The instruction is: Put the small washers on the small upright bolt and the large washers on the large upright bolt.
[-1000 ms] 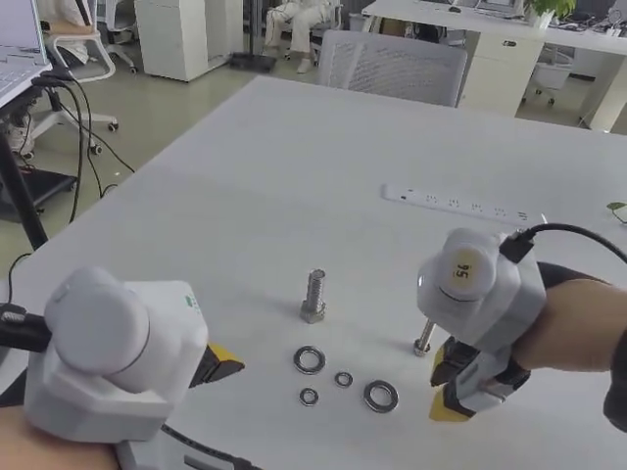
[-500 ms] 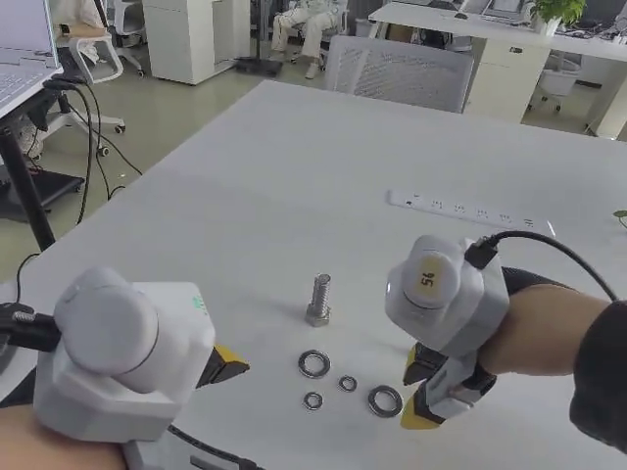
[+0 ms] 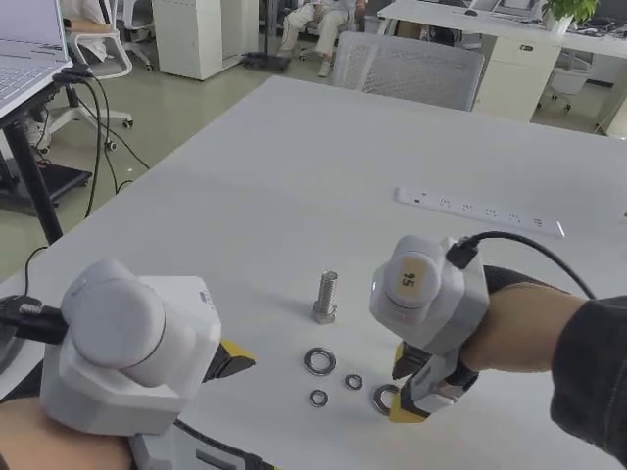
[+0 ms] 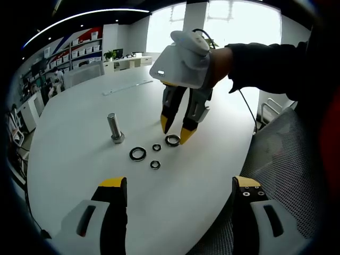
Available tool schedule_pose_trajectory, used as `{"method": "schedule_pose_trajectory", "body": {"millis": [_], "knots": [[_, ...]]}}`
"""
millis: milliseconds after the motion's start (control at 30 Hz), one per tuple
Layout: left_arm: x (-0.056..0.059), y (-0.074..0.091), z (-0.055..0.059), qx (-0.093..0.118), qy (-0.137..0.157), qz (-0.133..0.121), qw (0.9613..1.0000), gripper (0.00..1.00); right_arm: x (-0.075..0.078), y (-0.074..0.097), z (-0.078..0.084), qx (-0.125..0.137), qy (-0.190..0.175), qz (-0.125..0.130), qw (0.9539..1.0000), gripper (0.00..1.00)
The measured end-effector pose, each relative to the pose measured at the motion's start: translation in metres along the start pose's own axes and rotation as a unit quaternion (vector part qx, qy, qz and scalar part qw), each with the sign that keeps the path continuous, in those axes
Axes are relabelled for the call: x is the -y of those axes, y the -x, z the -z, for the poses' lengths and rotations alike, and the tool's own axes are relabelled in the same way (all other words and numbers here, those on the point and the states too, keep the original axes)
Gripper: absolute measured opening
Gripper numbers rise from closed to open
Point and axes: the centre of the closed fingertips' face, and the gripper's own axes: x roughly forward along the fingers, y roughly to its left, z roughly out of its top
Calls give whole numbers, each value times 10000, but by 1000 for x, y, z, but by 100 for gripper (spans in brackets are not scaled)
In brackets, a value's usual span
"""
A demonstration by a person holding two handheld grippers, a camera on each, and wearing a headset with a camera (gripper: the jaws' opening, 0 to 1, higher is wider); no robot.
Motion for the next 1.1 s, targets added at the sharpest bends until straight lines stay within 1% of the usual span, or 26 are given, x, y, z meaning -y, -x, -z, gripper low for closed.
{"method": "schedule_pose_trajectory", "body": {"millis": [167, 533, 733, 800, 833, 1100], "knots": [[0, 0, 0, 0, 1, 3, 10000, 81, 0, -3, 1, -54, 4, -25, 10000, 29], [0, 0, 0, 24, 8, 8, 10000, 80, -1, -5, 1, -65, -41, -109, 9999, 29], [0, 0, 0, 27, 3, 13, 10000, 80, -1, -5, 1, -93, -43, -104, 9999, 29], [0, 0, 0, 22, -5, 10, 10000, 80, -2, -5, 1, -96, -38, -110, 9999, 28], [0, 0, 0, 20, -7, 11, 10000, 80, -1, -5, 1, -100, -22, -92, 9999, 26], [1, 0, 0, 30, -6, 13, 10000, 80, -1, -4, 0, -104, -29, -89, 9999, 25]]}}
